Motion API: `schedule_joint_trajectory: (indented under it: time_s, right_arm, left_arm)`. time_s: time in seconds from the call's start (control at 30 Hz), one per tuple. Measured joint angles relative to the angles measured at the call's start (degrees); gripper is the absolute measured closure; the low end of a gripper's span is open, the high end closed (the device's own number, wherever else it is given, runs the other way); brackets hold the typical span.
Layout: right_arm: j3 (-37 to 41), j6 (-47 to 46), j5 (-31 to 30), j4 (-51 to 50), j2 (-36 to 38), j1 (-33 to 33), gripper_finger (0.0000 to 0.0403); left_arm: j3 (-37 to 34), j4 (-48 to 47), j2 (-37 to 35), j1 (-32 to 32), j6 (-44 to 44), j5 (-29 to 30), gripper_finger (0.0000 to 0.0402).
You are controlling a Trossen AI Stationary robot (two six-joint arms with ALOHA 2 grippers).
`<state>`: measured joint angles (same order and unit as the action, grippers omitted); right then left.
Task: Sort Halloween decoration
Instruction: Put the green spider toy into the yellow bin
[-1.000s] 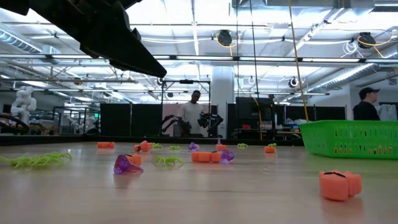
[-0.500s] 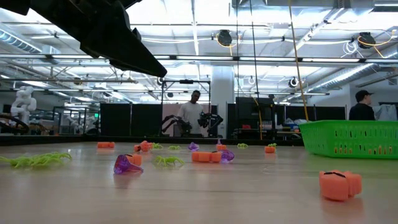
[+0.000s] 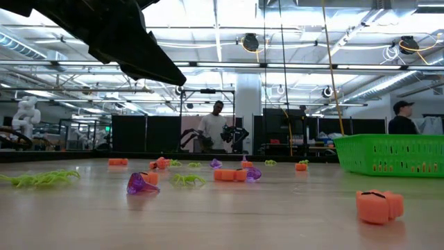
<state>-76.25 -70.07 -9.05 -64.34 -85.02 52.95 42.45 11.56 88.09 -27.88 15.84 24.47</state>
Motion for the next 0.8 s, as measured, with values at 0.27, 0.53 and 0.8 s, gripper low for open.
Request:
schedule_joint_trajectory:
  time_s: [0.27,0.53,0.8]
  right_arm:
    - [0.02,-1.05,6.82,-1.52,-7.87,-0.46,0.0403]
    - [0.02,2.73,7.42,-1.99,-12.07,-1.22,0.0403]
    - [0.02,3.33,6.06,-3.53,-14.35,-1.22,0.0403]
  left_arm:
    - [0.01,-0.03,0.00,0.00,-0.02,-0.02,0.0285]
    - [0.01,-0.03,0.00,0.00,0.00,-0.02,0.0285]
    - [0.01,-0.06,0.00,0.02,0.00,-0.02,0.0285]
